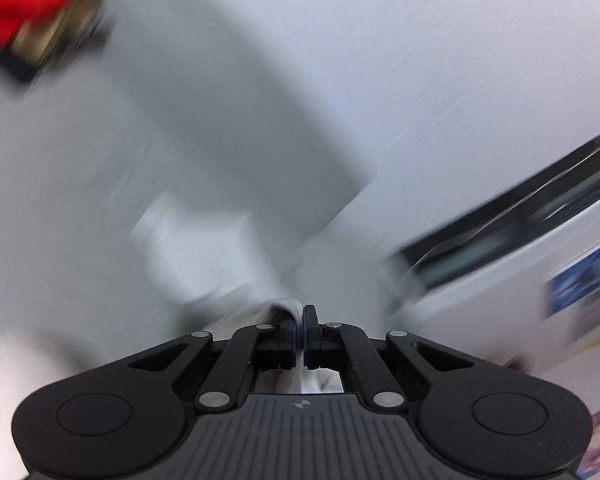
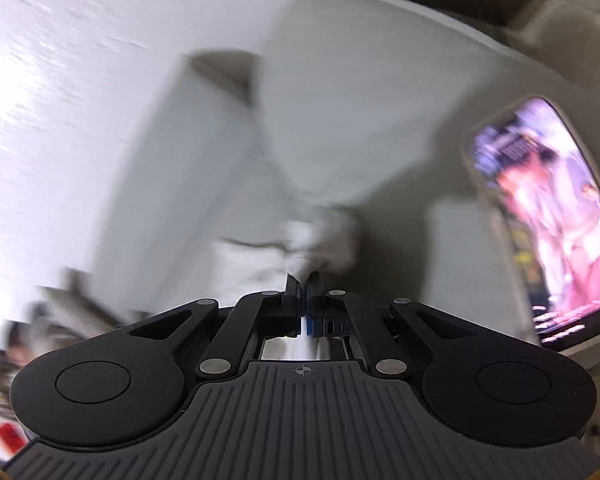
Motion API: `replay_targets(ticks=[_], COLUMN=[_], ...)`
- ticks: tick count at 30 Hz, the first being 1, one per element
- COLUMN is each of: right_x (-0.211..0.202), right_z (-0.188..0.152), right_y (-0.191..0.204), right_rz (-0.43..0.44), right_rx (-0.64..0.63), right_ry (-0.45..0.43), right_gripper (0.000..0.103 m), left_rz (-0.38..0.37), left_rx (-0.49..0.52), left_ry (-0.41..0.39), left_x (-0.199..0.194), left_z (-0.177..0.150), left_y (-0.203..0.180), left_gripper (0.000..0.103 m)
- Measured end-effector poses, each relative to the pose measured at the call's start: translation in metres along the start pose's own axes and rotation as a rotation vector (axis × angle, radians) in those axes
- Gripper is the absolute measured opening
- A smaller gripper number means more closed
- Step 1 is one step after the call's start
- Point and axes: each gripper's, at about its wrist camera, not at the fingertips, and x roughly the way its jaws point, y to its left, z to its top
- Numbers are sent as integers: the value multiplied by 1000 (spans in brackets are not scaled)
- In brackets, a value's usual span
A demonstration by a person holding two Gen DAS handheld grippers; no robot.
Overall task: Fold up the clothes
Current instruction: 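Lift the shirt high with both grippers and shake it out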
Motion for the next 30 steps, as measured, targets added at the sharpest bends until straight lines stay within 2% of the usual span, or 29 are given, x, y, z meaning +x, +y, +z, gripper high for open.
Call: replay_targets(ticks=[2,4,5,7,8,10,12,14,16,17,20,25,27,28,30], right_x=[-31,-76,-101,-127,-139,-163,-186,-211,-221,-221,-176,-22,35,53,66], right_z=[10,16,17,13,10,5,-4,-17,-22,-22,-7,39,59,68,80], right_y=[34,78,99,131,146,176,191,203,210,214,222,210,203,204,221], right_rz=[115,261,333,345,345,344,386,423,449,449,369,100,-1,-25,-26], right_rx=[-38,-121,-173,-259,-301,-386,-424,-481,-505,-509,-493,-383,-289,-253,-270], right_ry=[-62,-171,-234,-278,-296,-332,-354,-431,-479,-489,-414,-181,-123,-122,-189], right_gripper=[2,2,2,2,2,2,2,2,2,2,2,2,2,2,2], left_rz=[-135,-250,-279,-211,-198,-246,-275,-284,-276,-246,-78,209,256,252,194], left_rx=[25,70,108,204,217,169,161,161,160,159,191,92,86,106,175], left_ry=[-169,-333,-407,-501,-523,-524,-557,-592,-576,-556,-464,-206,-181,-192,-246], left_x=[-34,-67,-81,-94,-99,-108,-120,-130,-125,-114,-70,51,83,91,91], left_z=[23,37,41,41,42,45,45,45,53,58,74,116,130,137,150], left_y=[-31,-60,-73,-93,-98,-97,-98,-98,-96,-94,-77,-8,-4,-11,-39], left_gripper=[0,0,0,0,0,0,0,0,1,1,1,0,0,0,0])
